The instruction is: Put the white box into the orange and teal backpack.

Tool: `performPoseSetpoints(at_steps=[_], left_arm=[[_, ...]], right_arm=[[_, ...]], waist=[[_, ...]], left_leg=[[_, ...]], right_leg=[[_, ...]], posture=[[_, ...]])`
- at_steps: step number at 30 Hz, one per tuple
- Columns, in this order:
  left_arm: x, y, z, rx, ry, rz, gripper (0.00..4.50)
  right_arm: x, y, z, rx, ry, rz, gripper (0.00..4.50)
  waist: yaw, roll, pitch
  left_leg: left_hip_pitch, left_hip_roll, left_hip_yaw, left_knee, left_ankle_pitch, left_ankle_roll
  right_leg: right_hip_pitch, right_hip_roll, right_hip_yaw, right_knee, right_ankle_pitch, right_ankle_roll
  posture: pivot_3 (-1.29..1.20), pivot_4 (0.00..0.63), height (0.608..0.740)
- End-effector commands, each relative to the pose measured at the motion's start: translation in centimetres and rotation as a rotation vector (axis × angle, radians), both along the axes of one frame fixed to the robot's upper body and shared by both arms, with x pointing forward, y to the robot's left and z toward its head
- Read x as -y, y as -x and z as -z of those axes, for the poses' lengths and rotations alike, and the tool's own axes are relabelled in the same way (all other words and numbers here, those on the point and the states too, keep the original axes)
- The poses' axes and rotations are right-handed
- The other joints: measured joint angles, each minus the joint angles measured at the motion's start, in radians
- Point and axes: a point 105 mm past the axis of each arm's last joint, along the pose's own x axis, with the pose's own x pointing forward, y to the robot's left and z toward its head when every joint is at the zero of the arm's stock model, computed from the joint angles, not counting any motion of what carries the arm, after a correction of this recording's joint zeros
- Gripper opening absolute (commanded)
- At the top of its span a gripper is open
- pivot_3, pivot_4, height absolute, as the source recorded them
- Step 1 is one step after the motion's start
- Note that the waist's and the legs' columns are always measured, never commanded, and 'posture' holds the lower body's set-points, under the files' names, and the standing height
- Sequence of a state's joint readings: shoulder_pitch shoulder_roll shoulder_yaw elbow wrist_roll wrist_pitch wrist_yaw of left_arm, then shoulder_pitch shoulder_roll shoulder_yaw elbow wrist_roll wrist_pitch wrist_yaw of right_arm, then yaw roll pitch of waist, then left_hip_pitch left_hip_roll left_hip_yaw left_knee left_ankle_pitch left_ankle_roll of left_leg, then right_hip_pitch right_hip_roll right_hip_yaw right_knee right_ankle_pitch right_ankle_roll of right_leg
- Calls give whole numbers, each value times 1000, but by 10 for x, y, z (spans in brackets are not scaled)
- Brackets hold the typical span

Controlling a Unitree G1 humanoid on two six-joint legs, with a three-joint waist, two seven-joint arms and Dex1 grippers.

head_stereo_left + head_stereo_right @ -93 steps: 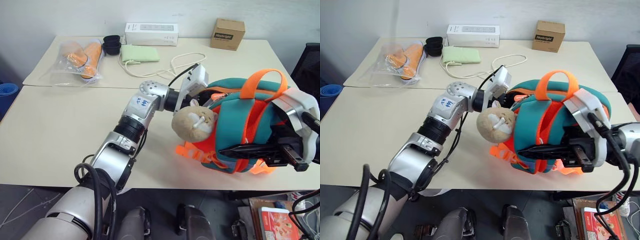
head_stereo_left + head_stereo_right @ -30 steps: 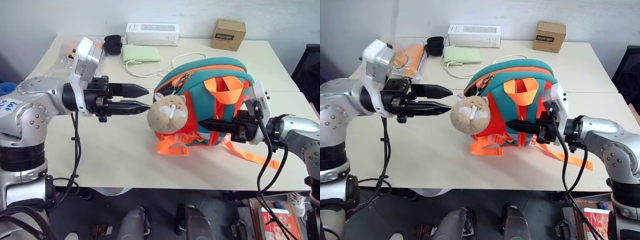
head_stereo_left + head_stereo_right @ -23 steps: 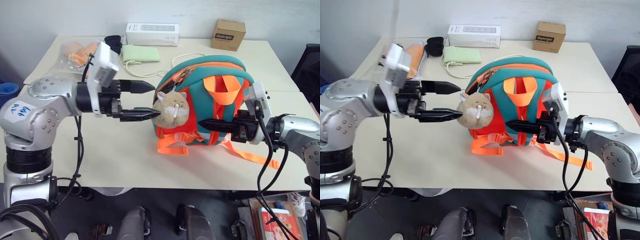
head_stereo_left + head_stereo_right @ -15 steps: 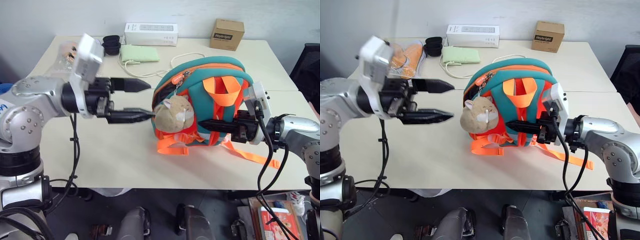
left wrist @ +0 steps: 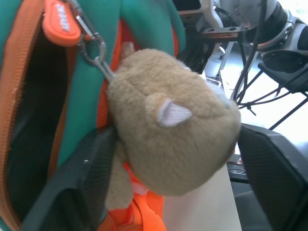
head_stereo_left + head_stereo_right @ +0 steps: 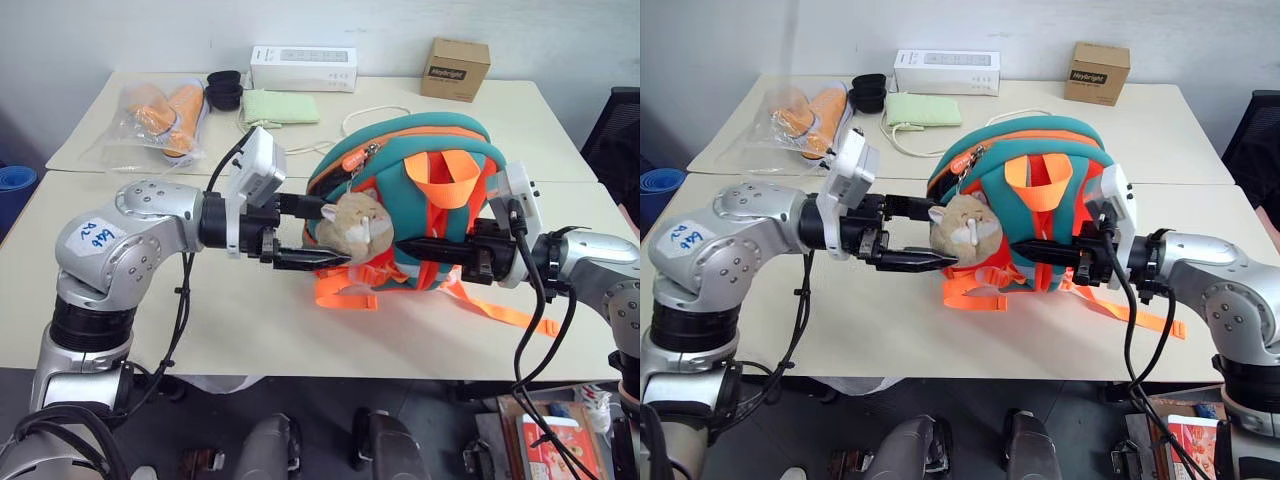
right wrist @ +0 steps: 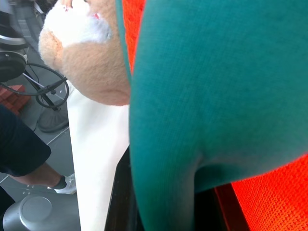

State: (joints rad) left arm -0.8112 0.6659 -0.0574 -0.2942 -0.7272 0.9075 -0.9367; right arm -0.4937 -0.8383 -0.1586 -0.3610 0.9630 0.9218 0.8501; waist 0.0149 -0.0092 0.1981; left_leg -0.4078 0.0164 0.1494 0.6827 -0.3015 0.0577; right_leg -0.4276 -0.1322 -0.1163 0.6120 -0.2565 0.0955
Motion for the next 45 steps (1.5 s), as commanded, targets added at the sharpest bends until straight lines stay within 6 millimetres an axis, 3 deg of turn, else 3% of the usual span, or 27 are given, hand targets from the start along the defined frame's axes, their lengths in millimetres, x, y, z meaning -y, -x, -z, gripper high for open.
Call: performPoseSetpoints(at_steps=[1, 7, 11, 16, 19, 26, 28, 31, 35, 39, 42, 45], left_arm=[[-1, -2, -7, 20, 28, -11, 2648], [-9, -3, -16, 16, 60, -19, 829], [-32, -15, -27, 19, 65, -106, 139], [-71, -24, -29, 49, -4, -175, 139], [-85, -32, -9, 75, -119, -215, 139], [-97, -59, 27, 134, -273, -288, 139], [-100, -61, 48, 176, -393, -267, 139], [-94, -59, 74, 196, -477, -210, 139], [-65, -49, 94, 164, -410, -124, 139], [-53, -47, 96, 128, -346, -123, 139], [-59, -44, 85, 70, -271, -147, 1051], [-76, -38, 67, 1, -187, -177, 2047]], right_arm=[[-2, 5, -12, 52, -10, -13, 0], [1, 4, -11, 51, -6, -7, 0], [6, 2, -11, 49, 0, 6, 0], [15, 1, -9, 43, 8, 30, 0], [17, 1, -7, 37, 8, 31, 0], [19, 1, -11, 27, -17, 16, 0], [19, 2, -14, 30, -28, 9, 0], [19, 1, -16, 32, -37, 8, 0], [18, 1, -15, 39, -41, 6, 0], [19, -2, -8, 52, -9, 18, 0], [28, -4, 1, 34, 45, 35, 866], [49, 1, 4, 21, 113, 33, 1946]], waist=[[0, 0, 0], [0, 0, 0], [-1, 0, 0], [-8, 0, 0], [-14, 0, 0], [-13, 0, 0], [-14, 0, 0], [-14, 0, 0], [-13, 0, 0], [-11, 0, 0], [-13, 0, 0], [-13, 0, 0]], left_leg=[[0, 0, 0, 0, 0, 0], [0, 0, 0, 0, 0, 0], [0, 0, 0, 0, 0, 0], [0, 0, 0, 0, 0, 0], [0, 0, 1, -1, 0, 0], [0, 0, 1, -1, 0, 0], [0, 0, 1, -1, 0, 0], [0, 0, 1, -1, -1, 0], [-1, 1, 1, -1, -1, 0], [-1, 0, 0, -1, -1, 1], [-1, -1, 0, -1, -1, 1], [-2, 0, 0, -1, -1, 2]], right_leg=[[0, 0, 0, 0, 0, 0], [0, 0, 0, 0, 0, 0], [0, 0, 0, 0, 0, 0], [-1, 0, -3, 0, 0, 0], [0, 0, -5, 0, 0, 0], [-1, -1, -6, -1, 0, 0], [-1, -2, -6, -1, 0, 0], [-1, -2, -6, -1, 0, 0], [-1, -6, -3, -1, 0, 0], [-1, -9, -2, -1, 0, 0], [-1, -10, -4, -1, 0, 0], [-1, -9, -5, 0, 0, 0]], posture=[[0, 150, 740], [0, 150, 740], [0, 150, 740], [0, 150, 740], [0, 150, 740], [0, 150, 740], [0, 150, 740], [0, 150, 740], [0, 150, 740], [0, 150, 740], [0, 150, 740], [0, 150, 740]])
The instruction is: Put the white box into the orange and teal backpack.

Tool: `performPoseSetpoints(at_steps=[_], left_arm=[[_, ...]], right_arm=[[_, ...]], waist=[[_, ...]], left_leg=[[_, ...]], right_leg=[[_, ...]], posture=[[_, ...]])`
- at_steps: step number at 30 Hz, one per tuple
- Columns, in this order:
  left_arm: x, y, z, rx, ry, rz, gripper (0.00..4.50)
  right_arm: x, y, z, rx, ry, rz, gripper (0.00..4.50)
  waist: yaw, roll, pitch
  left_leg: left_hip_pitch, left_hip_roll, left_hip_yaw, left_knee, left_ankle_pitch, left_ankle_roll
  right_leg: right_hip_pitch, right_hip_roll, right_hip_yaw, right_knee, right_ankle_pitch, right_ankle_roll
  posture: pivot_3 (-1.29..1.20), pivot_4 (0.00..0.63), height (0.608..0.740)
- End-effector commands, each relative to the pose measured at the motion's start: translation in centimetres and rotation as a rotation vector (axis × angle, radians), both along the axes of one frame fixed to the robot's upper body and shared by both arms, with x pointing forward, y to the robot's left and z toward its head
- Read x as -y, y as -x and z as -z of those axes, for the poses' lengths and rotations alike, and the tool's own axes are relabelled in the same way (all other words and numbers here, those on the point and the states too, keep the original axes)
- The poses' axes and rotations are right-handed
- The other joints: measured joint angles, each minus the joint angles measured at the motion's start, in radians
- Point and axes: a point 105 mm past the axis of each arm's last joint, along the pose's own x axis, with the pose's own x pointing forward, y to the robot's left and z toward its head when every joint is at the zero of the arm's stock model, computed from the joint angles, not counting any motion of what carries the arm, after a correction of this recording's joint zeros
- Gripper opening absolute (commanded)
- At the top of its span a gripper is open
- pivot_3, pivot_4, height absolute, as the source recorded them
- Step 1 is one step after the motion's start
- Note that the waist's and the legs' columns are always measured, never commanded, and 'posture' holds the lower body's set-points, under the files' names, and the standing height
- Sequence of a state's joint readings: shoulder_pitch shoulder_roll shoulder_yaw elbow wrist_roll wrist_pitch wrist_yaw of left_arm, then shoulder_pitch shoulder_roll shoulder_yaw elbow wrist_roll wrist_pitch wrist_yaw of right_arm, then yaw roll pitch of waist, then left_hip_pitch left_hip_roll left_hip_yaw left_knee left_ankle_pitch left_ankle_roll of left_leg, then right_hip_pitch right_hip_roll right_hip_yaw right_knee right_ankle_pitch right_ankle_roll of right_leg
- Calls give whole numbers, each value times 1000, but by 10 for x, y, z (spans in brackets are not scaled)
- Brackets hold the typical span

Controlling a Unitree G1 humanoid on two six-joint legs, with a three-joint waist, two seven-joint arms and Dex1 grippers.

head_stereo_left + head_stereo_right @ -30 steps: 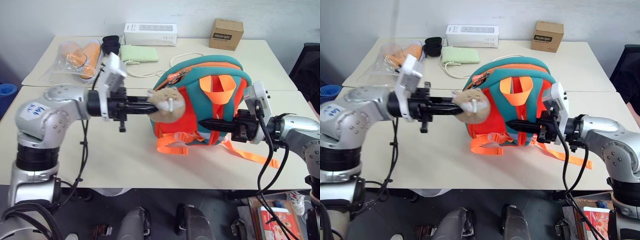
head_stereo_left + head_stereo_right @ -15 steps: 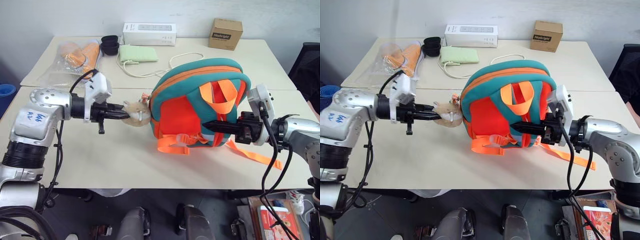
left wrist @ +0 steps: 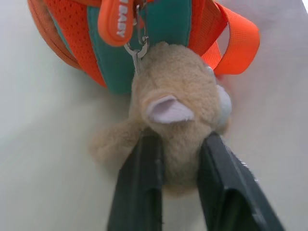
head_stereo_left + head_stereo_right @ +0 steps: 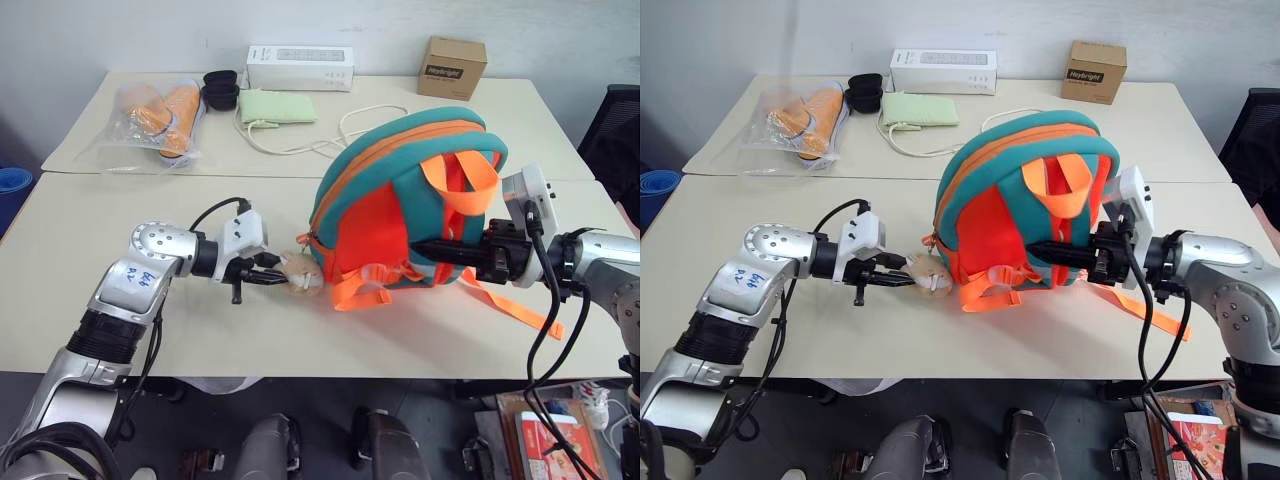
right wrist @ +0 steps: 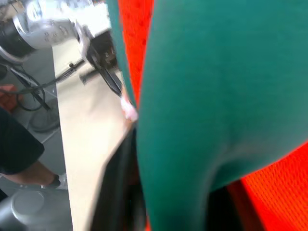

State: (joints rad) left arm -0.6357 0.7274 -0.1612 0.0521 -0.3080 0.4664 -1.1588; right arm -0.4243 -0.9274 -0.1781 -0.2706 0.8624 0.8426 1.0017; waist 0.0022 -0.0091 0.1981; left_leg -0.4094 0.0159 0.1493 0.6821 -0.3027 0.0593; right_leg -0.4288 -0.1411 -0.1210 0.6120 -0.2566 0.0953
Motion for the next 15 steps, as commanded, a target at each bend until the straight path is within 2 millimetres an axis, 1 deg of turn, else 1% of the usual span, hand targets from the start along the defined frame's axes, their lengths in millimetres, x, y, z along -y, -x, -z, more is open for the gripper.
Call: performPoseSetpoints(at_steps=[1, 2, 3, 4, 5, 6, 7, 8, 9, 10, 12, 13, 15], left_arm=[[-21, 10, -32, -14, 107, -30, 2383], [-28, 15, -40, -38, 136, -37, 2677], [-43, 20, -53, -50, 178, -68, 2933], [-59, 27, -68, -70, 215, -95, 3128], [-70, 34, -79, -83, 240, -110, 3267], [-80, 41, -88, -88, 254, -117, 3576], [-86, 46, -94, -91, 261, -121, 3864], [-93, 51, -104, -73, 274, -137, 4163], [-98, 55, -114, -56, 291, -154, 4163], [-103, 58, -124, -36, 315, -168, 4163], [-107, 60, -137, -3, 349, -185, 4163], [-107, 60, -140, 9, 358, -189, 4163], [-106, 58, -138, 21, 348, -202, 4163]], right_arm=[[26, 6, -11, 41, 59, -1, 2317], [37, 7, -15, 38, 73, 12, 2645], [55, 8, -24, 42, 90, 43, 2912], [75, 10, -34, 45, 108, 74, 3096], [89, 14, -42, 47, 121, 93, 3242], [100, 17, -48, 51, 135, 104, 3575], [108, 19, -51, 53, 145, 109, 3906], [117, 23, -58, 52, 141, 121, 4204], [125, 26, -64, 48, 126, 130, 4204], [130, 28, -69, 44, 105, 139, 4204], [135, 29, -75, 54, 71, 147, 4204], [135, 27, -75, 58, 58, 150, 4204], [133, 25, -71, 64, 60, 142, 4204]], waist=[[-2, 0, 0], [-3, 0, 0], [-3, 0, 0], [-5, 1, 2], [-5, 1, 3], [-6, 2, 3], [-8, 2, 3], [-8, 2, 3], [-8, 2, 3], [-8, 2, 3], [-7, 2, 3], [-6, 2, 3], [-5, 3, 3]], left_leg=[[0, 0, 0, 0, 0, 0], [0, 0, 0, 0, 0, 0], [0, 0, 0, 0, 0, 0], [1, 0, 0, 0, 0, 0], [1, 0, 1, 0, 0, 0], [0, 0, 1, 0, 0, 0], [0, 1, 1, 0, 0, 0], [0, 2, 1, -1, -1, -1], [2, 3, 1, -1, -1, -2], [3, 3, 1, -1, -2, -3], [3, 4, 1, -1, -2, -3], [3, 4, 1, 0, -3, -4], [3, 3, 1, 0, -5, -10]], right_leg=[[0, 0, -1, 0, 0, 0], [0, 0, -2, 0, 0, 0], [0, 0, -2, 0, 0, 0], [1, 0, -5, -1, 0, 0], [0, 0, -5, -1, 0, 0], [0, 0, -5, -1, 0, 0], [-1, 1, -6, -1, 0, 0], [0, 3, -6, -1, 0, 0], [1, 7, -6, -2, -1, -1], [2, 7, -6, -4, -1, -1], [2, 6, -5, -5, -1, -1], [2, 4, -5, -4, -1, -1], [0, 1, -2, -2, -1, -1]], posture=[[0, 150, 740], [0, 150, 740], [0, 150, 740], [0, 150, 740], [0, 150, 740], [0, 150, 740], [0, 150, 740], [0, 150, 740], [0, 150, 740], [0, 150, 740], [0, 150, 740], [0, 150, 740], [0, 150, 740]])
